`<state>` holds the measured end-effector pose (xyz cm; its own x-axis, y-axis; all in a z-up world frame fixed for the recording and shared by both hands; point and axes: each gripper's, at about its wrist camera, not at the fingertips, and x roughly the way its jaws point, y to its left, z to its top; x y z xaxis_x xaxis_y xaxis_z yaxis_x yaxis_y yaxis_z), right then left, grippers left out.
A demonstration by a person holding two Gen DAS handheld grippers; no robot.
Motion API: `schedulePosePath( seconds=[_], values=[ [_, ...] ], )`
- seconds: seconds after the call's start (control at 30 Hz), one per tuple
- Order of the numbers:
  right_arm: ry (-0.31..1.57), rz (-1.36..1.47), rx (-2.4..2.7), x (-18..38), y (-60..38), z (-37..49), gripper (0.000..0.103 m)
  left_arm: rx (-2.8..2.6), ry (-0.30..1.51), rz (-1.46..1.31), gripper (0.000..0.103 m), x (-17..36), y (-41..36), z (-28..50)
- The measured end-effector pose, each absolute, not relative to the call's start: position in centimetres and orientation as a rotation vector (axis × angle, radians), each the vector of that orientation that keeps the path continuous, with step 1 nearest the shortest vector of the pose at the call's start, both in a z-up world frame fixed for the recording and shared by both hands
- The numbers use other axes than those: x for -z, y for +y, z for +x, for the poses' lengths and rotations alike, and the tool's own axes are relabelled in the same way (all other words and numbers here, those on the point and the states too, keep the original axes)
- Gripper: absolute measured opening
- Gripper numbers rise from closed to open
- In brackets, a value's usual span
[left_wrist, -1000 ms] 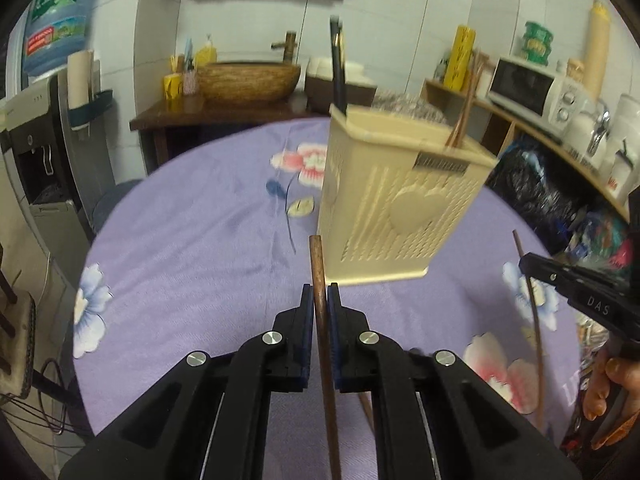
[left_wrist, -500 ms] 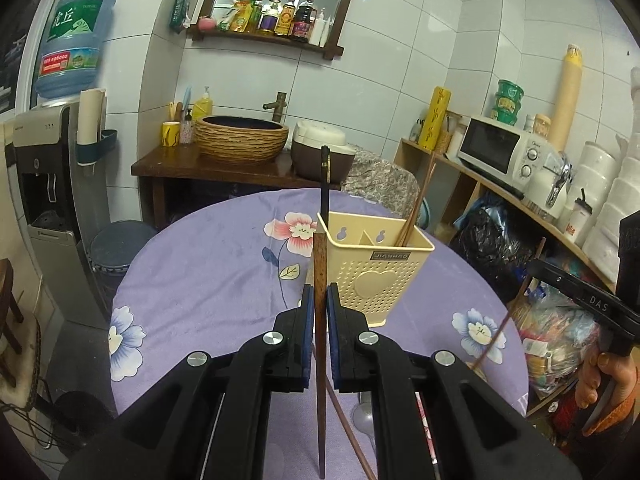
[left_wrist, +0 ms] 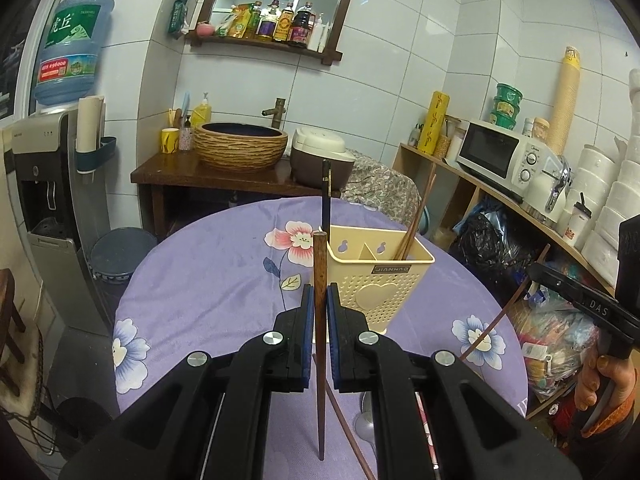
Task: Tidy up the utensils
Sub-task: 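Lower the chopstick into the holder and open the right tool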
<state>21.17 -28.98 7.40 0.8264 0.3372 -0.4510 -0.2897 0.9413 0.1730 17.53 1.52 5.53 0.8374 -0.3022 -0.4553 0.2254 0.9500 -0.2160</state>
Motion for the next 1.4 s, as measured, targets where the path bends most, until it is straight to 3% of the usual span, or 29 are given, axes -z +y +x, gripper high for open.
schedulePosePath(
  seconds=[0.23,0.43,0.63,0.8,1.17,1.4],
  values=[
    [0.487,0.093,-0.379,-10.8,-28.4,22.9,0.006,0.309,0.449,-0.142,0.008,-10.2,1.1,19.1],
    [0.385,0.104,-0.38,-18.1,-27.7,25.2,0.006,0.358,0.346,-0.165,0.008,-17.2,0.1,22.1],
    [0.291,0.099,-0.334,-22.9,-26.4,27.8,0.006,0.32,0.276,-0.178,0.008,-20.6,-1.7,25.8],
    [0.305,0.111,-0.313,-21.3,-25.7,30.1,0.006,0.269,0.266,-0.15,0.008,-18.7,-3.3,27.7],
    [0.484,0.141,-0.297,-11.1,-25.3,33.7,0.006,0.21,0.393,-0.098,0.008,-9.7,-3.9,29.2],
    [0.499,0.157,-0.287,-9.7,-25.6,34.6,0.006,0.208,0.455,-0.102,0.008,-7.5,-3.7,29.9]
  ],
)
